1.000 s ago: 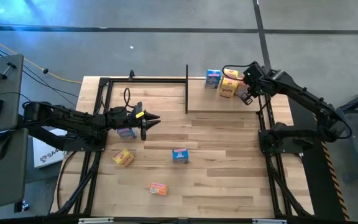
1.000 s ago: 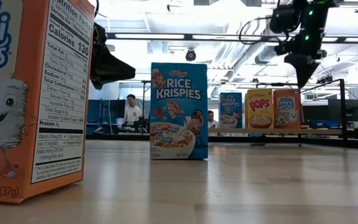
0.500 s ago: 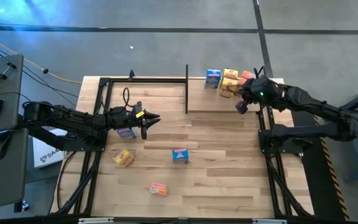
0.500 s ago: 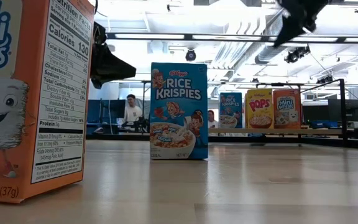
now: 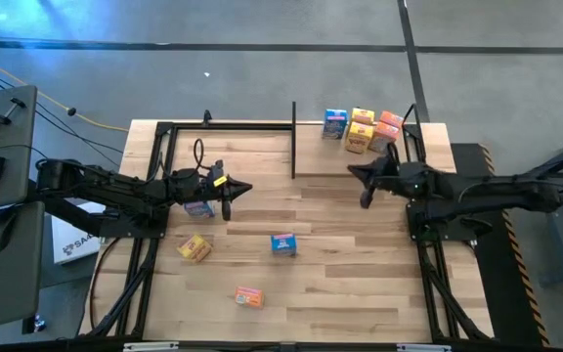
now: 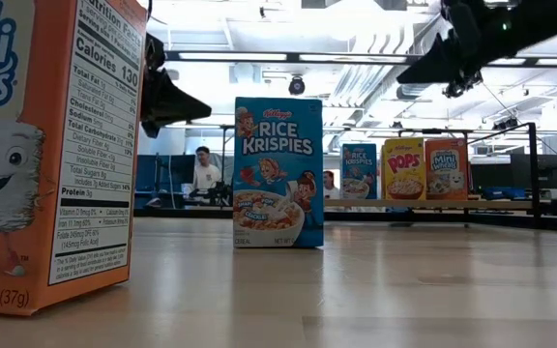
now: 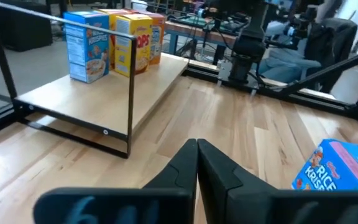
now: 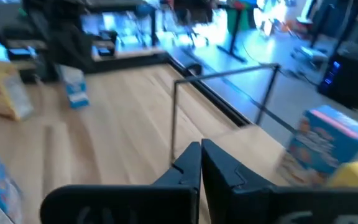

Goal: Stack cereal on shelf
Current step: Put the bottom blue cereal box on the shelf aligned with the other yellow cereal box

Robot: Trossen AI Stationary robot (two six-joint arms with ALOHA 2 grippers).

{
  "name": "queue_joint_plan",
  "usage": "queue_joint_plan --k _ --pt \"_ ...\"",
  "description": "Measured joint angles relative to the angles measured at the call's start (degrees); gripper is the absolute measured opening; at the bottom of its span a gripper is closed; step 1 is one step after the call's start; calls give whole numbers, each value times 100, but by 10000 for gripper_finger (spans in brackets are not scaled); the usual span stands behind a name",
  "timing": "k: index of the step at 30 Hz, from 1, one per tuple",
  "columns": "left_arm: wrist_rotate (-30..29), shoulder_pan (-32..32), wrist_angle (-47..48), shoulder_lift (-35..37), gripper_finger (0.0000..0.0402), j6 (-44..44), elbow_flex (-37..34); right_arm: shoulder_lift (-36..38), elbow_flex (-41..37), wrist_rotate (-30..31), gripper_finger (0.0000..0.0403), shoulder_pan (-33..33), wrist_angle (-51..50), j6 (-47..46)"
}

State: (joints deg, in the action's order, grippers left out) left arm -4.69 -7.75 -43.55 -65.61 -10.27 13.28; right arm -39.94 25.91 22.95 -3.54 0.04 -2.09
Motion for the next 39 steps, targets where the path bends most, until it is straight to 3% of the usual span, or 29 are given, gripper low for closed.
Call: queue_joint_plan --k 5,11,15,19,23,33,39 --pt "8 155 38 -2 1 -12 0 -19 -570 -218 0 65 1062 142" --pt "65 199 78 -2 6 -119 0 -18 -620 -221 0 64 1055 210" --pt "59 213 94 -2 9 -165 0 -20 -620 -689 0 64 1056 217" --pt "56 231 118 -2 9 -167 0 -20 -620 -775 12 64 1077 210" --pt "50 229 133 -2 10 -165 0 -20 -620 -778 57 64 1058 182" --pt "35 229 226 -2 10 -163 0 -62 -620 -851 213 64 1014 -100" --pt "-13 229 223 -2 10 -162 0 -192 -616 -964 246 64 1060 -262"
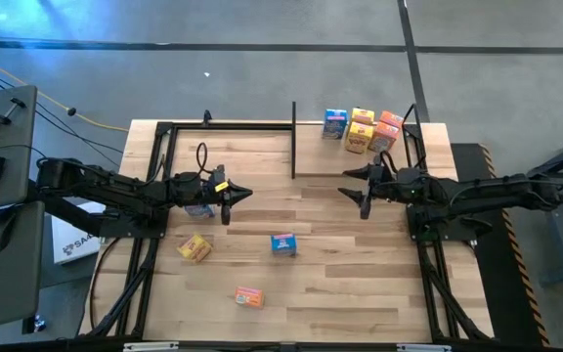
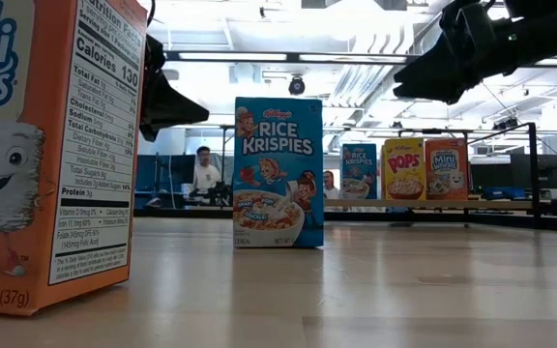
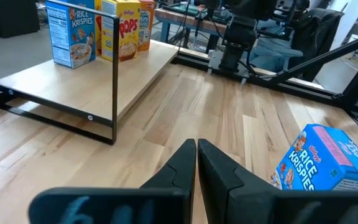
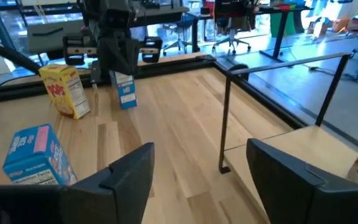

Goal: Stack cereal on shelf
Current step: Put the bottom blue cereal box on the shelf aligned with the other yellow cereal box

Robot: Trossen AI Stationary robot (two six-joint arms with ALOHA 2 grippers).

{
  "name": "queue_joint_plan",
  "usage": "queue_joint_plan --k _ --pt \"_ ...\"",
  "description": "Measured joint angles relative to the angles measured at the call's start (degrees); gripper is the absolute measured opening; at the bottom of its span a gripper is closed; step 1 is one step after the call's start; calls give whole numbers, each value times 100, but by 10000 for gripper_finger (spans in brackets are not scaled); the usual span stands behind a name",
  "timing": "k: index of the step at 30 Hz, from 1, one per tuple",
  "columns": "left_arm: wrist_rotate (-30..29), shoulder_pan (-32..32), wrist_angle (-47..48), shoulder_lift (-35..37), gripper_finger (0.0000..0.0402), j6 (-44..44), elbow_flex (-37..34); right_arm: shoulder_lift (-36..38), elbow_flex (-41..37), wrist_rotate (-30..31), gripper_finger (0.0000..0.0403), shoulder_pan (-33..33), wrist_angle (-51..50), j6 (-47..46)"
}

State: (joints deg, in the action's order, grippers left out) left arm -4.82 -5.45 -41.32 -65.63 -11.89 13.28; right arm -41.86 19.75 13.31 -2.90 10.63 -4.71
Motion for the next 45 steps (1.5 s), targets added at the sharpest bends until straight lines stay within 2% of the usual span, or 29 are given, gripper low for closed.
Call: queue_joint_plan --k 5,9,13,22,26,29,32,38,45 --pt "-7 0 -3 0 10 4 0 -92 0 -13 239 0 79 -42" --pt "-54 0 -6 0 10 148 0 -95 0 -59 216 0 81 -27" --pt "-95 0 -7 0 10 156 0 -95 0 -54 170 0 81 80" --pt "-99 0 -25 -1 10 294 0 -95 0 17 38 0 83 202" --pt "-96 -4 -177 -2 10 230 0 -95 0 12 10 2 83 179" --pt "-96 -4 -167 -2 10 209 0 -95 0 18 15 2 83 122" --pt "-96 -4 -160 -2 10 207 0 -95 0 54 38 2 82 63" --pt "-94 -2 -162 -2 10 205 0 -95 0 19 111 7 67 -154" --pt "-13 0 -144 -2 10 203 0 -95 0 15 216 7 -8 -282"
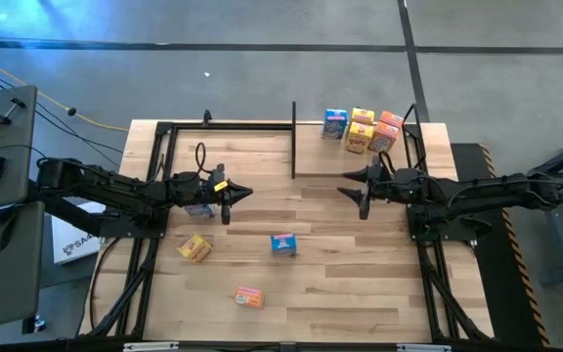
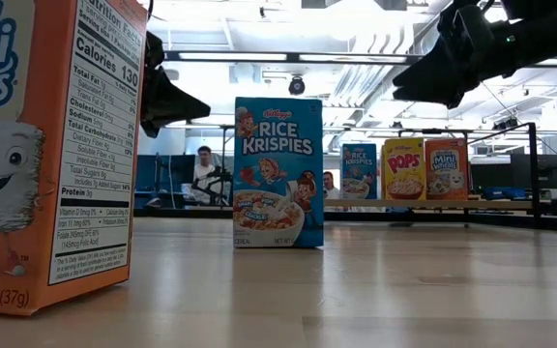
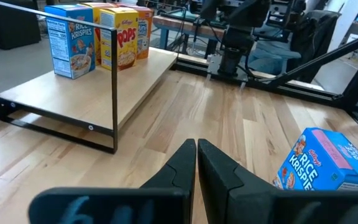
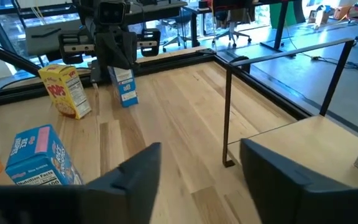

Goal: Stack cereal on shelf
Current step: Put the bottom blue cereal box on the shelf aligned with the other yellow cereal box

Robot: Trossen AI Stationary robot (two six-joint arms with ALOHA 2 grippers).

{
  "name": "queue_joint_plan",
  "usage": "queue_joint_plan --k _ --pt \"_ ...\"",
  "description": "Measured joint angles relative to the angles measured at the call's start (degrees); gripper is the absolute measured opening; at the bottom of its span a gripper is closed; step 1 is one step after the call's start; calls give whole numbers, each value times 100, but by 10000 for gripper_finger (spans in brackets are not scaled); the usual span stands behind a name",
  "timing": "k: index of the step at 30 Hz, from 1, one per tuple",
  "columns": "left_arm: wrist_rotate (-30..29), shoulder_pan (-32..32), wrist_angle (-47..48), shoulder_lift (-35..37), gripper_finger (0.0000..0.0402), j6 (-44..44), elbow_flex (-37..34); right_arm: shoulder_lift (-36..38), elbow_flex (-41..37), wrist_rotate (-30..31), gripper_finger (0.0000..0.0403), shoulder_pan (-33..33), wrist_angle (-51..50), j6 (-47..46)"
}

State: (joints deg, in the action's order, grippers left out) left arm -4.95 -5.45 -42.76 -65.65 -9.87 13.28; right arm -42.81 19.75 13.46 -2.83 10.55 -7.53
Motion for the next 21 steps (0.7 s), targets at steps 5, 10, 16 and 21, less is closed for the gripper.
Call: queue_joint_plan --k 5,10,16,21 --pt "0 0 0 0 10 0 0 0 0 -11 265 0 -2 -94" --pt "0 0 2 0 10 8 0 -177 0 -51 272 0 7 -385" --pt "1 0 74 -7 10 44 0 -855 2 16 271 204 525 -235" --pt "4 0 110 -7 10 99 0 -1294 318 46 254 438 779 -75"
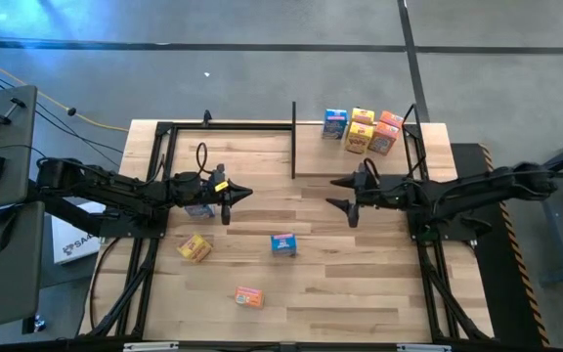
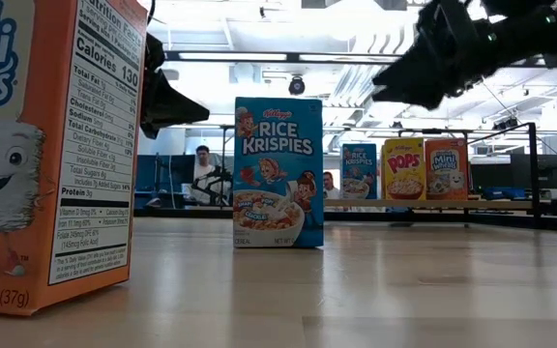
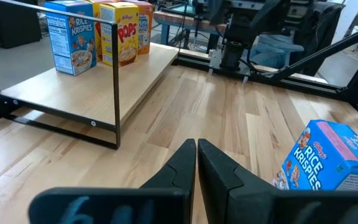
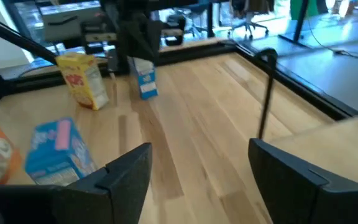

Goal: Stack cereal on shelf
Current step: Put the bottom blue cereal box on the shelf aligned with the other yellow cereal box

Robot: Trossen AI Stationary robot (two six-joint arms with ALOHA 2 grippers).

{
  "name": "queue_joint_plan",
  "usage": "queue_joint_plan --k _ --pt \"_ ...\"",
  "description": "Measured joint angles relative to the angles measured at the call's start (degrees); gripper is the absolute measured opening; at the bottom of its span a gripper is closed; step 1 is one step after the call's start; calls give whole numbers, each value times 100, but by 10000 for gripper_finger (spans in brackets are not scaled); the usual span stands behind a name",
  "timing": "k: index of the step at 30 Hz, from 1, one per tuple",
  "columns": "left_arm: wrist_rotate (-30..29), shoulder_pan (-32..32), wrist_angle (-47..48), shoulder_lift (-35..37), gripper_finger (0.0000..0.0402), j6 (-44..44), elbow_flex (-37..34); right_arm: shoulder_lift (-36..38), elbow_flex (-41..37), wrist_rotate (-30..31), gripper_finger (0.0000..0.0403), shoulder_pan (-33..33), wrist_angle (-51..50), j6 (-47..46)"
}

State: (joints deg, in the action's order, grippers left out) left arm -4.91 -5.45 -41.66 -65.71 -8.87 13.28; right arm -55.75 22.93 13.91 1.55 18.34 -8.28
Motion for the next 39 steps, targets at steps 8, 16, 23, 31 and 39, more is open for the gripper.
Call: queue_joint_plan --k 8,16,23,31,39 --pt "0 0 17 0 10 3 0 -561 735 297 217 324 -332 271" --pt "-2 0 39 0 10 -47 0 -1418 1251 538 274 730 -579 -64" --pt "0 0 61 0 10 1 0 -2077 2146 444 316 964 -1231 -347" --pt "2 0 153 0 10 -126 0 -2696 3181 40 319 1024 -1988 -338" --pt "-33 -2 150 0 10 -139 0 -3080 3718 -63 319 1094 -2200 -332"
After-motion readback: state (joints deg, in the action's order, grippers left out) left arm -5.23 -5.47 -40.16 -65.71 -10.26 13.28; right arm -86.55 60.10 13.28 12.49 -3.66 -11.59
